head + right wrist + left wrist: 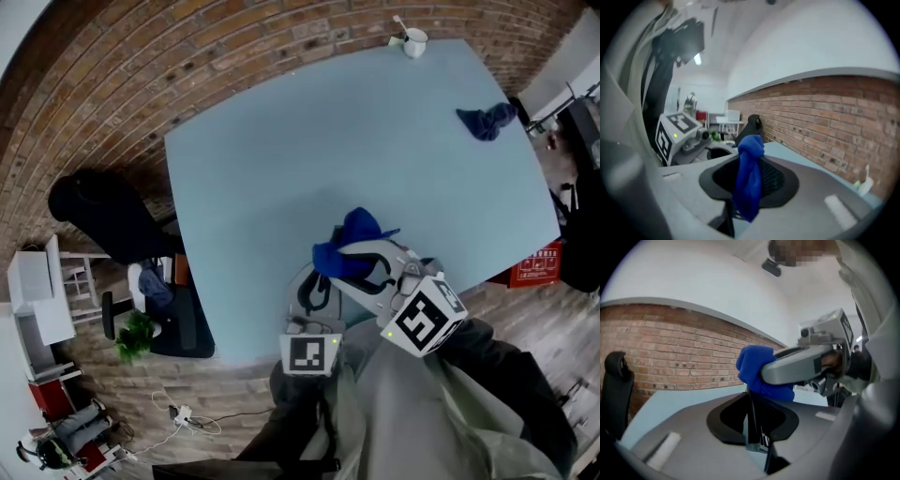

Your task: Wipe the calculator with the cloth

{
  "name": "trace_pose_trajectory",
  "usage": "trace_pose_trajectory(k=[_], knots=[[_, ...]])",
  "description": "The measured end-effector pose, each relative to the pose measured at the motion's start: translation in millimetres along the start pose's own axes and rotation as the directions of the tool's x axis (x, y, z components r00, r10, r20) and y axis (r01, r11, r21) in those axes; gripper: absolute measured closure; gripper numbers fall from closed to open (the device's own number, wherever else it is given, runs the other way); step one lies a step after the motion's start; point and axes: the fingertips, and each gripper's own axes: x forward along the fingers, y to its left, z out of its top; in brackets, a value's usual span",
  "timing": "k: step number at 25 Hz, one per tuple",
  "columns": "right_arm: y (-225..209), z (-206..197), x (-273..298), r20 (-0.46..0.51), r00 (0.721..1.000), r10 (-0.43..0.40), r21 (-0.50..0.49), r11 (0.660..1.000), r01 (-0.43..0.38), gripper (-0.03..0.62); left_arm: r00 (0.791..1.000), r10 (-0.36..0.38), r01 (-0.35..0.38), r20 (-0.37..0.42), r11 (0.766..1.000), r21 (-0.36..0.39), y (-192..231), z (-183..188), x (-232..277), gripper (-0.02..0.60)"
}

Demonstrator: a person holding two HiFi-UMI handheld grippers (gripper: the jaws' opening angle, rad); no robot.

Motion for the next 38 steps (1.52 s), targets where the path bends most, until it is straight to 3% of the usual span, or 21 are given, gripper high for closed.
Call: trace_pose_trajectory(k=[2,4,6,9,11,13,16,19,21,23,25,26,27,29,31,34,36,38], knots=[[-21,-10,-3,-0.047,0.995,-0.092,-0.08,0.993,0.088,0.485,0.999,0.003,0.004,-0.044,0.989,0.149,-7,0,2,0.529],[-49,-17,-5,-0.049,0.986,-0.161,-0.024,0.987,0.16,0.484,0.998,0.016,-0.004,-0.062,0.98,0.198,-11,1,3,0.529],[-44,-9,-3,-0.033,0.993,-0.113,0.039,0.993,0.114,0.485,0.999,0.026,-0.019,-0.038,0.985,0.173,-11,4,2,0.529],[9,16,7,0.004,0.998,0.063,0.004,0.998,-0.063,0.487,1.0,0.002,-0.004,0.009,0.984,0.176,-8,11,-2,0.529],[10,25,8,0.078,0.995,0.062,0.005,0.998,-0.062,0.487,1.0,-0.024,0.019,0.021,0.98,0.199,-9,14,-8,0.529],[-22,24,4,0.173,0.985,-0.015,0.16,0.987,-0.013,0.487,0.999,-0.025,0.02,0.026,0.982,0.19,-10,15,-16,0.529],[-65,-21,-2,0.091,0.994,-0.058,0.363,0.931,0.021,0.487,0.999,-0.04,0.032,0.033,0.979,0.201,-13,16,-27,0.531],[-58,-88,9,-0.036,0.996,0.082,0.526,0.849,-0.051,0.487,0.993,-0.013,0.009,0.115,0.999,0.041,-8,22,-34,0.531],[-34,-128,17,-0.054,0.979,0.197,0.642,0.758,-0.117,0.487,0.986,-0.003,0.004,0.169,1.0,-0.007,-3,31,-34,0.531],[-16,-149,17,0.014,0.97,0.241,0.75,0.64,-0.17,0.487,0.983,-0.008,0.014,0.184,0.999,-0.03,-1,33,-33,0.531],[-17,-145,11,0.131,0.969,0.207,0.817,0.531,-0.224,0.487,0.98,-0.006,0.026,0.199,0.995,-0.099,5,32,-35,0.531],[-24,-134,7,0.195,0.966,0.17,0.828,0.499,-0.256,0.487,0.977,0.005,0.028,0.213,0.988,-0.153,11,31,-36,0.531],[-34,-118,3,0.258,0.958,0.129,0.823,0.49,-0.288,0.487,0.973,0.019,0.032,0.228,0.976,-0.217,17,29,-35,0.531],[-50,-80,-5,0.359,0.931,0.06,0.777,0.534,-0.334,0.486,0.97,0.045,0.04,0.238,0.939,-0.341,27,23,-33,0.531],[-51,-46,-10,0.39,0.92,0.049,0.692,0.643,-0.328,0.487,0.972,0.082,0.024,0.219,0.898,-0.439,35,13,-31,0.531],[-8,-33,-3,0.25,0.955,0.161,0.498,0.824,-0.27,0.487,0.968,0.156,-0.022,0.196,0.832,-0.555,52,1,-31,0.531],[42,-37,5,0.112,0.955,0.276,0.358,0.885,-0.298,0.486,0.964,0.192,-0.047,0.184,0.802,-0.595,62,-4,-32,0.531],[81,-34,7,0.058,0.937,0.345,0.259,0.901,-0.347,0.487,0.963,0.209,-0.062,0.171,0.785,-0.616,67,-8,-34,0.529]])
